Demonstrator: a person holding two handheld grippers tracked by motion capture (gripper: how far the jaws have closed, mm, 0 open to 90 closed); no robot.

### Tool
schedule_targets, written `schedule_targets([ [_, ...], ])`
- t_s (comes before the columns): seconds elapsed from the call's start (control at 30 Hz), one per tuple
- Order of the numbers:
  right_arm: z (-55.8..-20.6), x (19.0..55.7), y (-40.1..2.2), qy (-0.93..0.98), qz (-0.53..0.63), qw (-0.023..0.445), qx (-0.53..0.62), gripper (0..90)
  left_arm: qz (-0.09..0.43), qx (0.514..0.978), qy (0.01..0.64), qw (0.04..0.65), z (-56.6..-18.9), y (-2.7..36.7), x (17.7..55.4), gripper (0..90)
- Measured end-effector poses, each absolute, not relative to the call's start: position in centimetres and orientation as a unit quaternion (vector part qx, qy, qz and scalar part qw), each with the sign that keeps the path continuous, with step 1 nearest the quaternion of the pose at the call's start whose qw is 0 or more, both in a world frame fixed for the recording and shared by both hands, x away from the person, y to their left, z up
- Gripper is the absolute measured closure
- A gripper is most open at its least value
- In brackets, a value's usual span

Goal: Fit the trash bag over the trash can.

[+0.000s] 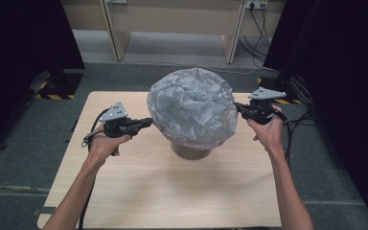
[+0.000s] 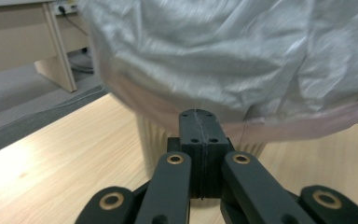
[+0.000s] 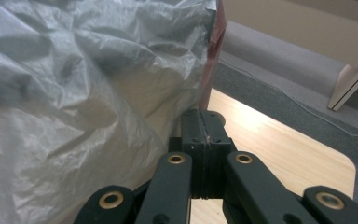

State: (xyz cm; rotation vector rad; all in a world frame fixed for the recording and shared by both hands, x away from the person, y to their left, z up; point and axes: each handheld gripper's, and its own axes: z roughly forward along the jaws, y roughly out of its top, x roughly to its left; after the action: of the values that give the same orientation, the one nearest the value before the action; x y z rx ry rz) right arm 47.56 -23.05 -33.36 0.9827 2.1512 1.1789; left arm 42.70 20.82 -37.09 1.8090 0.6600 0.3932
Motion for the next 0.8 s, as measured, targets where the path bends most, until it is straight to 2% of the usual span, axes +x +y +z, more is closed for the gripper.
schedule_targets([
  [0.13, -33.8, 47.8, -22.9, 0.791, 0.430, 0.242, 0.361, 90.0, 0.166, 0.760, 0.282, 0.561, -37.4, 21.1, 42.9, 90.0],
  [0.4, -33.6, 47.7, -23.0, 0.788, 0.436, 0.244, 0.361, 90.0, 0.164, 0.735, 0.286, 0.593, -35.5, 22.0, 42.0, 87.5],
  [0.6, -33.6, 47.7, -23.0, 0.790, 0.433, 0.245, 0.358, 90.0, 0.164, 0.729, 0.303, 0.592, -34.6, 22.1, 41.5, 74.0],
  [0.63, -33.6, 47.7, -22.9, 0.790, 0.433, 0.245, 0.358, 90.0, 0.161, 0.727, 0.306, 0.593, -34.5, 21.9, 41.4, 66.9],
  [0.8, -33.6, 47.7, -22.9, 0.791, 0.432, 0.245, 0.358, 90.0, 0.161, 0.736, 0.318, 0.576, -34.5, 20.8, 41.3, 58.0],
])
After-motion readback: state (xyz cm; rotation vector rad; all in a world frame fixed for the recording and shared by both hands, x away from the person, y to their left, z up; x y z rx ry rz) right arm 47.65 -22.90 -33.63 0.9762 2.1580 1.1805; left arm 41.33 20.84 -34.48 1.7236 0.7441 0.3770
